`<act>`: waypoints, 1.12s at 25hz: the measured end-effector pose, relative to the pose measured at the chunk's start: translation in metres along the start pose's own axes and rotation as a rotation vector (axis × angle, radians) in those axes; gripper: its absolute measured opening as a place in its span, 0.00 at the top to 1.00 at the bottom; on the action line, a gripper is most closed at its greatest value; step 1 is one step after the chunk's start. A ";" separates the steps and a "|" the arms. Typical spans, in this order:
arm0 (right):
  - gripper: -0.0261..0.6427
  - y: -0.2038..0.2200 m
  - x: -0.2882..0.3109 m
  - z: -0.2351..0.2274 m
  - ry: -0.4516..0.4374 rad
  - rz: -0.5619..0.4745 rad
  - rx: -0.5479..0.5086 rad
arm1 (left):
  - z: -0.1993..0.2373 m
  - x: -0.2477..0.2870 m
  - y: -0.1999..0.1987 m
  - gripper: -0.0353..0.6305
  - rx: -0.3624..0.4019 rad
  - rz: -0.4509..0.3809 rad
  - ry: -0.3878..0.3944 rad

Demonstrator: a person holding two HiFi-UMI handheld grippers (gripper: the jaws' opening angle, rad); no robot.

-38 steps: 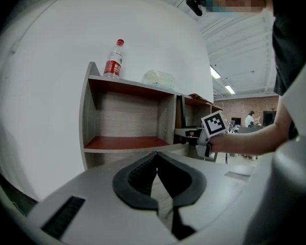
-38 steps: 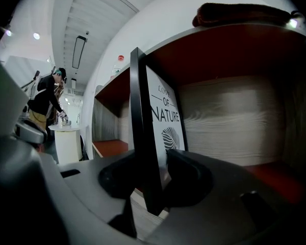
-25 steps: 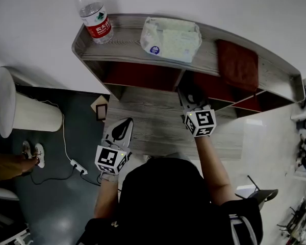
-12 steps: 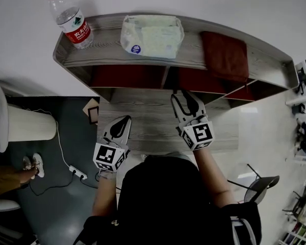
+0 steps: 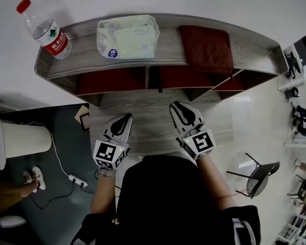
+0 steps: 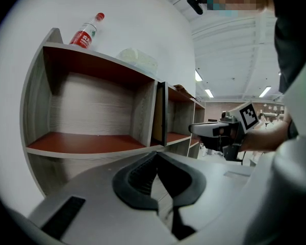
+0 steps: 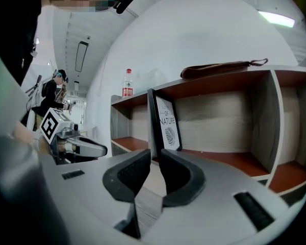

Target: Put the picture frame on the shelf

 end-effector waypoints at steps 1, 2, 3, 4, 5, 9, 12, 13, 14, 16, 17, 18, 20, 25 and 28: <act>0.89 0.001 -0.003 -0.001 0.001 0.010 -0.003 | -0.001 0.003 -0.001 0.94 0.000 -0.003 0.010; 0.90 0.002 -0.006 -0.003 0.004 0.019 -0.006 | -0.003 0.006 -0.002 0.94 0.001 -0.005 0.019; 0.91 0.004 -0.010 -0.004 0.008 0.025 -0.007 | -0.004 0.009 -0.002 0.94 0.001 -0.008 0.027; 0.92 0.004 -0.013 -0.006 0.013 0.029 -0.006 | -0.005 0.011 -0.003 0.94 0.002 -0.010 0.034; 0.93 0.005 -0.016 -0.007 0.018 0.032 -0.003 | -0.007 0.014 -0.004 0.94 0.003 -0.012 0.041; 0.94 0.006 -0.026 -0.012 0.026 0.042 0.013 | -0.010 0.020 -0.010 0.94 0.007 -0.021 0.061; 0.94 0.009 -0.030 -0.014 0.031 0.055 0.024 | -0.012 0.023 -0.014 0.94 0.008 -0.032 0.071; 0.94 0.009 -0.031 -0.015 0.032 0.057 0.026 | -0.013 0.024 -0.015 0.94 0.009 -0.035 0.073; 0.94 0.010 -0.032 -0.016 0.031 0.058 0.026 | -0.014 0.024 -0.016 0.94 0.011 -0.037 0.075; 0.94 0.011 -0.031 -0.016 0.026 0.059 0.024 | -0.014 0.025 -0.016 0.94 0.014 -0.040 0.078; 0.94 0.011 -0.031 -0.016 0.023 0.060 0.023 | -0.015 0.025 -0.017 0.94 0.016 -0.040 0.079; 0.94 0.011 -0.031 -0.016 0.020 0.062 0.024 | -0.015 0.025 -0.017 0.94 0.017 -0.040 0.079; 0.94 0.010 -0.030 -0.016 0.014 0.063 0.028 | -0.015 0.025 -0.019 0.94 0.019 -0.039 0.078; 0.94 0.012 -0.026 -0.014 -0.005 0.070 0.013 | -0.015 0.023 -0.021 0.94 0.024 -0.038 0.066; 0.94 0.012 -0.025 -0.012 -0.010 0.080 0.016 | -0.016 0.021 -0.022 0.94 0.025 -0.038 0.062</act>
Point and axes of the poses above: the fingertips, and each gripper's own axes: x forward along the fingers, z to its left, y out of its underside, the point moved 8 cm from there along -x, backward along the fingers, and after that the axes turned 13 degrees about x, right-handed, at the moved point
